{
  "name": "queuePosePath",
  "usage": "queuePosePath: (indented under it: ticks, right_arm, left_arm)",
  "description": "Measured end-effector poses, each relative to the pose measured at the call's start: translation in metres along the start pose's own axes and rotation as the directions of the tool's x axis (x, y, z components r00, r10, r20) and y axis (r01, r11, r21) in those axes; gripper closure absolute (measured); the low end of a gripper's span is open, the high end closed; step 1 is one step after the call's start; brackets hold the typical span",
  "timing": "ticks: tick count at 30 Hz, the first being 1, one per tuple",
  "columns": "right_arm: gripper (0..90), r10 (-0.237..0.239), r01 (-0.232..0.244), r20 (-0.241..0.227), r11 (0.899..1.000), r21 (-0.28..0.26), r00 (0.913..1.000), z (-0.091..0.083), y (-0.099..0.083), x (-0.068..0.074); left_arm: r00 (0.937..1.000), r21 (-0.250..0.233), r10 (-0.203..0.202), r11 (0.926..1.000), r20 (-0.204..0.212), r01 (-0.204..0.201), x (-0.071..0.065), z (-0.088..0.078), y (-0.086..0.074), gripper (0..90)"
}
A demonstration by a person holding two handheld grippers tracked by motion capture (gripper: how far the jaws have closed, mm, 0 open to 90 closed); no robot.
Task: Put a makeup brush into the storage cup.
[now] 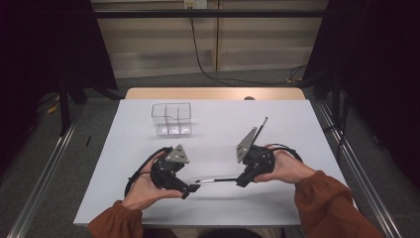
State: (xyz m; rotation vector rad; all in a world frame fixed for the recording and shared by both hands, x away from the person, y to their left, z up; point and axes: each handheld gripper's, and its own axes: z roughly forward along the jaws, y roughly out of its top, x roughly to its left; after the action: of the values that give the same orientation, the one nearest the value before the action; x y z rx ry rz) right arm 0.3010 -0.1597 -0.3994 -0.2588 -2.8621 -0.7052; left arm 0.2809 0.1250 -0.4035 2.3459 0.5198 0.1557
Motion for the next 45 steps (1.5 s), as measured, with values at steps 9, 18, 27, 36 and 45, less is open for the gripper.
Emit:
queuePosePath:
  ticks: [9,18,27,36,45]
  right_arm:
    - [83.7,0.043,-0.041,0.037,0.997,-0.063,0.9984,-0.005,-0.016,0.007]
    - [83.7,0.091,-0.079,0.071,0.985,-0.153,0.9934,-0.005,-0.03,0.013]
    - [83.7,0.142,-0.118,0.082,0.963,-0.241,0.9865,0.0,-0.044,0.012]
    - [83.6,0.173,-0.129,0.106,0.933,-0.336,0.9791,0.009,-0.048,0.011]
    - [83.6,0.198,-0.125,0.122,0.886,-0.446,0.9725,0.014,-0.052,0.012]
  left_arm:
    - [0.9999,-0.084,-0.014,0.9964,0.006,0.015,-0.001,-0.014,-0.016,3.1]
    - [0.9984,-0.132,-0.042,0.9906,-0.039,0.036,-0.004,-0.017,-0.027,3.4]
    - [0.9921,-0.193,-0.1,0.9777,-0.076,0.084,-0.003,-0.026,-0.037,3.4]
    - [0.9906,-0.236,-0.106,0.9682,-0.087,0.083,-0.003,-0.027,-0.041,3.8]
    - [0.9862,-0.252,-0.13,0.9626,-0.103,0.1,-0.003,-0.027,-0.045,4.2]
